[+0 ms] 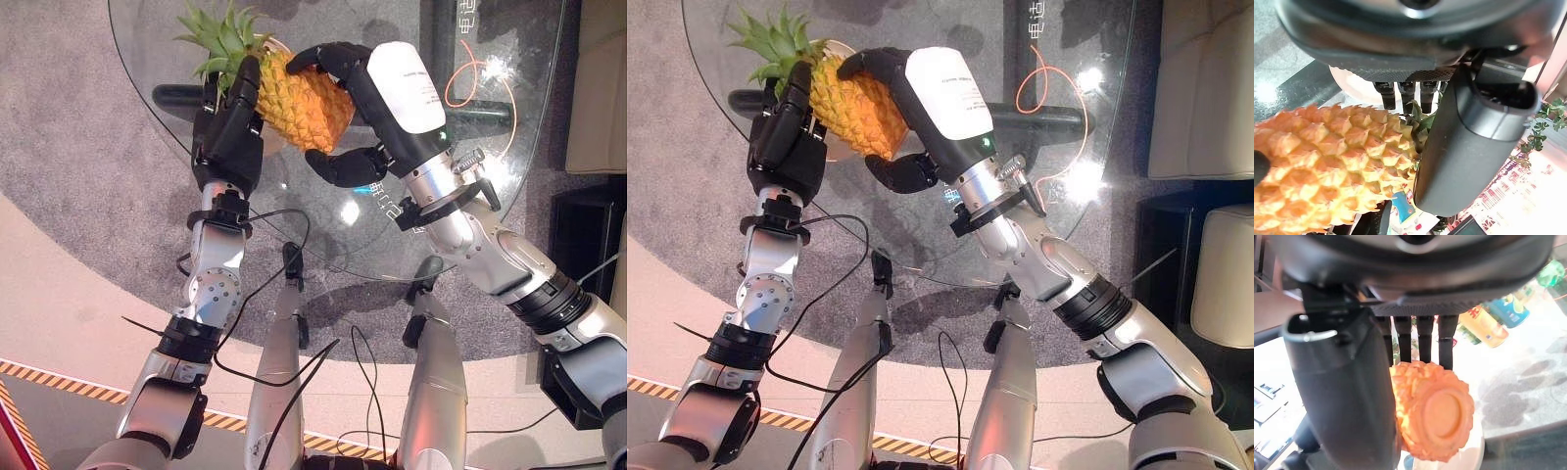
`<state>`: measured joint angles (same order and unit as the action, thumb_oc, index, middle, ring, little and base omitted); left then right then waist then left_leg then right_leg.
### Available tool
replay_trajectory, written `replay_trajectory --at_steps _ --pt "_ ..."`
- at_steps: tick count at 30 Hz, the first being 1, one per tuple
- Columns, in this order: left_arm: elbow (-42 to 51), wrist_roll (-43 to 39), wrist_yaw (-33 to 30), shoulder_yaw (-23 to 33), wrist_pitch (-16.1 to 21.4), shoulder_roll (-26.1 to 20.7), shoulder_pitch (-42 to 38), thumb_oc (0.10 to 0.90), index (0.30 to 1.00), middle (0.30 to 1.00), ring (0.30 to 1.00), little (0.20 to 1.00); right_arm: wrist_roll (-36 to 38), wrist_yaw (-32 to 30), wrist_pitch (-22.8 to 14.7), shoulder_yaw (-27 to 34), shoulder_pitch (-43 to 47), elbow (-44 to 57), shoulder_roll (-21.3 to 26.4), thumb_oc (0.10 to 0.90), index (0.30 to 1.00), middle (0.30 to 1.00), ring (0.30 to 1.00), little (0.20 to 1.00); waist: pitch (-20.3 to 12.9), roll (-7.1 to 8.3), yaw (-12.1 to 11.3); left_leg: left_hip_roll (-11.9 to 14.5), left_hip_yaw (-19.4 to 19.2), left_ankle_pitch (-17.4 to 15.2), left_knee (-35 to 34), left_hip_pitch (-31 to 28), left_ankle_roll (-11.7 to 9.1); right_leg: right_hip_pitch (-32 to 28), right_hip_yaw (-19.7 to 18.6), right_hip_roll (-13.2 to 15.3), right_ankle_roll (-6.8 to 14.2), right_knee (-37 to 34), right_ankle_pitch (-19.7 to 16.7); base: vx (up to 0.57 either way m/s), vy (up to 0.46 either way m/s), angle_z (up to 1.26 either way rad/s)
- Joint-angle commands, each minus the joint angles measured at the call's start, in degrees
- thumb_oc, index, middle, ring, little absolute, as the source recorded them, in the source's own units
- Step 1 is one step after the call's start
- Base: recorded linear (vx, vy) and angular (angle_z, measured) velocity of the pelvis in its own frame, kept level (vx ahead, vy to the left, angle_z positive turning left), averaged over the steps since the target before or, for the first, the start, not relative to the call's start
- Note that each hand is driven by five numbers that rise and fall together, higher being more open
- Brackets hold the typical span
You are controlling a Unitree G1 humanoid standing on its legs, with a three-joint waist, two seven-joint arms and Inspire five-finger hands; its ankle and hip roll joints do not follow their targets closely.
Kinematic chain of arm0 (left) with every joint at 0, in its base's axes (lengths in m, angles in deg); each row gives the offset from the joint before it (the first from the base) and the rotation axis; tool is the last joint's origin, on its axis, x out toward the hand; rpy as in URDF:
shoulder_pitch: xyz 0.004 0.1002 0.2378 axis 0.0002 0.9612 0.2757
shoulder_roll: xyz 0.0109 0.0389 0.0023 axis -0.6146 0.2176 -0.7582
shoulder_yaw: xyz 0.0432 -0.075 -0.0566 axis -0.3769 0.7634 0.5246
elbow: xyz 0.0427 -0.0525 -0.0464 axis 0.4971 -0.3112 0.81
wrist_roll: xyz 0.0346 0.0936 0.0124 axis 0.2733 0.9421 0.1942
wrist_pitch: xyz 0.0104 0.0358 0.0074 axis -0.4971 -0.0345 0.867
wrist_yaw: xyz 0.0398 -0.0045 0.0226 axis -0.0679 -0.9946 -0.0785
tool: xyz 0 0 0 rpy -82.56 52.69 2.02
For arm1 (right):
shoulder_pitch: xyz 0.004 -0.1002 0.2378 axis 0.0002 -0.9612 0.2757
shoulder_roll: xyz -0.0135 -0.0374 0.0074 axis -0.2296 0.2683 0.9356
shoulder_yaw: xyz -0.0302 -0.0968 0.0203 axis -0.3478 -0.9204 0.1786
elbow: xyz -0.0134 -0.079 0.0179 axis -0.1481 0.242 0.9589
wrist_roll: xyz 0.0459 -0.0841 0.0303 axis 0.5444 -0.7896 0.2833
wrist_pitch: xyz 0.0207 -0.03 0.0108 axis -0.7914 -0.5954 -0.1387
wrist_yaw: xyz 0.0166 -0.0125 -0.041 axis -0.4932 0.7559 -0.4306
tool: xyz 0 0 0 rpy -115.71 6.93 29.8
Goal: Pick up the fruit to the plate
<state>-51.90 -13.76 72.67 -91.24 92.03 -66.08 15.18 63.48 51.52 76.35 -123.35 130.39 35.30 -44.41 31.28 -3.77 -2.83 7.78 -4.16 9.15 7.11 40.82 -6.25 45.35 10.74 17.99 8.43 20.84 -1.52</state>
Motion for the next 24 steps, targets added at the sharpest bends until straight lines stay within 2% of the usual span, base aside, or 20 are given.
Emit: replay_trajectory --at_steps 1,5,7,8,9,10,17,24 --pt "8.7 0.8 8.4 -0.9 5.4 -0.2 -5.6 0.8 0.9 0.9 0.9 0.9 0.4 1.2 -10.8 -3.6 8.9 13.0 -2.1 0.1 0.3 0.3 0.3 0.2 -1.5 1.05 -0.6 0.4 1.7 -2.4 3.4 1.3 -1.5 -4.3 0.8 0.3 2.6 -7.5 -4.0 0.0 0.0 0.0" --pt "8.7 0.8 11.0 -0.9 7.3 0.1 -5.6 0.8 0.9 0.9 0.9 0.9 0.5 1.3 -11.7 -3.6 8.6 12.7 -2.0 0.1 0.3 0.3 0.3 0.2 -1.5 1.27 -0.5 0.5 1.7 -2.4 3.3 1.1 -1.6 -4.5 0.8 0.2 2.5 -7.7 -4.0 0.0 0.0 0.0" --pt "8.6 0.8 12.3 -1.0 7.9 0.1 -6.0 0.682 0.799 0.799 0.799 0.782 0.6 1.2 -11.9 -3.7 8.7 12.4 -2.0 0.1 0.3 0.3 0.3 0.2 -1.5 1.26 -0.5 0.5 1.7 -2.4 3.2 1.1 -1.5 -4.5 0.8 0.2 2.5 -7.6 -4.0 0.0 0.0 0.0" --pt "8.7 1.0 13.0 -1.0 8.2 0.1 -6.0 0.396 0.554 0.554 0.554 0.496 0.6 1.3 -11.9 -3.6 8.7 12.4 -2.0 0.1 0.3 0.3 0.3 0.2 -1.5 1.29 -0.5 0.5 1.7 -2.4 3.2 1.1 -1.5 -4.5 0.8 0.1 2.5 -7.6 -4.0 0.0 0.0 0.0" --pt "8.9 1.2 13.9 -1.0 8.7 0.1 -6.0 0.158 0.349 0.349 0.349 0.258 0.7 1.5 -11.9 -3.5 8.7 12.6 -2.0 0.1 0.3 0.3 0.3 0.2 -1.5 1.33 -0.4 0.4 1.8 -2.4 3.1 1.1 -1.5 -4.4 0.7 0.1 2.5 -7.6 -4.0 0.0 0.0 0.0" --pt "9.1 1.4 14.3 -1.0 9.1 0.1 -6.1 0.1 0.3 0.3 0.3 0.2 0.7 1.6 -12.0 -3.4 8.6 12.5 -2.0 0.1 0.3 0.3 0.3 0.2 -1.5 1.36 -0.5 0.4 1.8 -2.4 3.1 1.1 -1.6 -4.5 0.8 0.0 2.5 -7.7 -4.0 0.0 0.0 0.0" --pt "8.4 3.5 14.5 -0.4 12.7 0.3 -6.8 0.1 0.3 0.3 0.3 0.2 0.8 1.6 -12.3 -3.0 8.3 12.3 -2.2 0.1 0.3 0.3 0.3 0.2 -1.5 1.75 -0.3 0.5 1.9 -2.7 3.3 1.0 -1.6 -4.5 0.5 -0.2 2.5 -7.6 -3.8 0.0 0.0 0.0" --pt "7.6 5.2 14.8 0.5 14.4 0.6 -7.6 0.1 0.3 0.3 0.3 0.2 0.8 0.9 -12.0 -2.1 8.7 12.0 -2.4 0.1 0.3 0.3 0.3 0.2 -1.5 1.86 -0.2 0.3 2.1 -2.3 3.3 1.8 -1.5 -3.7 0.4 -0.3 2.3 -7.6 -4.2 0.0 0.0 0.0"
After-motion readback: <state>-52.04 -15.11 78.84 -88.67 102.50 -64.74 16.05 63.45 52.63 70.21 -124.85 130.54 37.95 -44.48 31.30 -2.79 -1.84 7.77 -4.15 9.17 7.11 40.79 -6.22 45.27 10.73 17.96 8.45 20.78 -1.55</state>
